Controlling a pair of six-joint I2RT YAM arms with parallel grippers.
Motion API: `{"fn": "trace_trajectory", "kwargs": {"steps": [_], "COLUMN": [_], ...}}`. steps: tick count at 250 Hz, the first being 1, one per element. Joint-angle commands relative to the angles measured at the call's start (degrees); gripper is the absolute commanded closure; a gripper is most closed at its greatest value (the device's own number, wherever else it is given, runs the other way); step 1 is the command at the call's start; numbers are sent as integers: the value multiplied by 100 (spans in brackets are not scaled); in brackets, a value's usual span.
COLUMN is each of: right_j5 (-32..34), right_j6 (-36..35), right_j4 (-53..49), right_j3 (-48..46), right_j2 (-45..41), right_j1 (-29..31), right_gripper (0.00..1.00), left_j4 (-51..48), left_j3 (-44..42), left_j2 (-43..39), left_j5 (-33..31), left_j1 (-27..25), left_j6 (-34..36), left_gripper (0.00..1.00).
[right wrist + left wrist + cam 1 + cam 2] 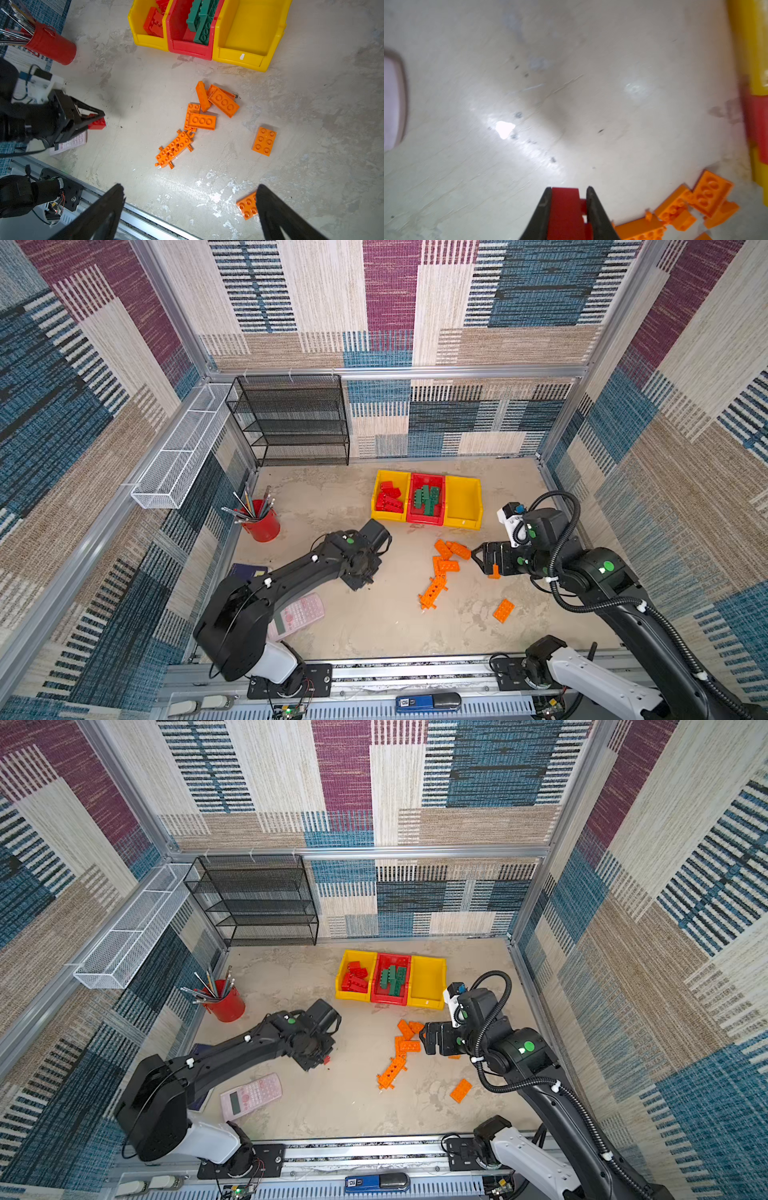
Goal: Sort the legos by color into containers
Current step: 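Carry the small red brick into the yellow bin and open the left gripper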
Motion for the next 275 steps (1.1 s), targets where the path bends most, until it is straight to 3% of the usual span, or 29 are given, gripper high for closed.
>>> {"fn": "trace_trajectory", "kwargs": {"steps": [1,84,119,199,213,250,275], "right_j5": [254,761,921,1029,1063,1097,1088], "right_j6": [169,508,591,601,561,548,570], "right_j4": [220,764,991,1154,1103,1023,1001], "right_j3": [73,357,484,1068,1229,1492,1540], "right_j2": [137,1130,1641,2595,2750,2945,2925], "right_j1": [4,-13,-5,-26,-23,-24,-24], "right_gripper": [0,0,0,0,0,0,0], "left_j4": [-465,-1963,-2057,-709,-626,-452,-431], "left_j3": [1278,6602,8195,7920,7996,8045,8039], "left_j2": [737,4089,5109,5608,5689,5770,5722], "left_j5": [34,241,499,1379,1451,1587,1669], "left_j1": [352,1105,1265,1467,1467,1475,1480], "left_j6": [1464,3290,3668,3439,3447,3456,3445], "left_gripper": [78,77,75,73,65,33,27]}}
